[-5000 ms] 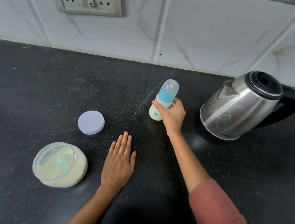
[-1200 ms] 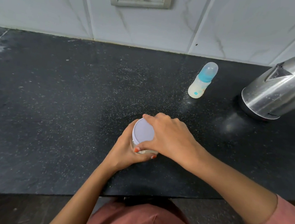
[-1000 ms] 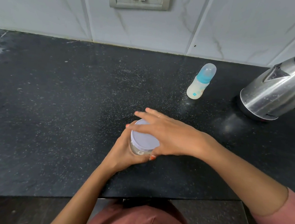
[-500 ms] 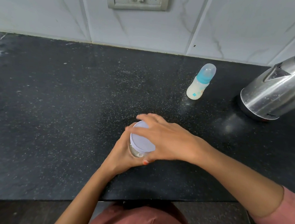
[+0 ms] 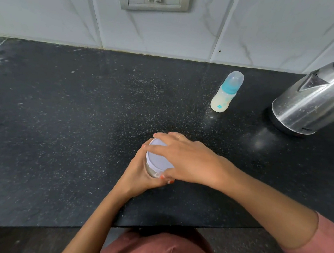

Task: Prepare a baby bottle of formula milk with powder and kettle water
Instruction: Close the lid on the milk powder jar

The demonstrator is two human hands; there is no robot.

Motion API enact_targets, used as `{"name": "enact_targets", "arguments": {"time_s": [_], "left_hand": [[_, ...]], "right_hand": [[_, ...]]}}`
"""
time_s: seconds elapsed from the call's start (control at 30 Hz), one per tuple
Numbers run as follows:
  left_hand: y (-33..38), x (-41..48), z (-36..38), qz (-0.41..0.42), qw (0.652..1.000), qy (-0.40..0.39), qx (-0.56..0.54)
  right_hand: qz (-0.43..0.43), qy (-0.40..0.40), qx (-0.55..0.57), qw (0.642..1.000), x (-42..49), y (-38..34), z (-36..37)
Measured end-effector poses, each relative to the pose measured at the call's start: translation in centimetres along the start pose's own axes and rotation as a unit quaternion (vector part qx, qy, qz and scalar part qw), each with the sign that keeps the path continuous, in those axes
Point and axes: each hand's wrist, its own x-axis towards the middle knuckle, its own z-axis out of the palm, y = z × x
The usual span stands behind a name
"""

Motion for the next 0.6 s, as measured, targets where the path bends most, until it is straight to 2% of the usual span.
{"name": "enact_targets", "arguments": {"time_s": [0.1,0.2,0.27,0.33,0.43,0.6], "left_hand": [[0.2,0.0,0.0,0.002,1.0,-0.001,-0.004],[0.5,-0.1,0.1,0.012,1.0,0.0,-0.006],[0.5,-0.1,0.2,0.007,1.0,0.002,-0.01],[0.3,0.0,0.1,0.004,1.0,0.002,-0.007],[0.2,0.0,0.1,0.006,1.0,0.001,0.002],[0.2,0.0,0.2,0.0,1.0,0.003,0.0]], "right_hand": [[0.061,0.079,-0.05,0.994,0.4,-1.0,1.0],[0.127,0.118,-0.047,0.984,0.9,-1.6,1.6],[0.114,0.099,-0.008,0.988,0.8,-0.9,1.4],[0.055,0.049,0.024,0.997,0.4,-0.1,0.7],[-0.018,-0.007,-0.019,1.0,0.0,0.5,-0.1],[0.031,0.074,-0.067,0.995,0.5,-0.1,0.4]]}}
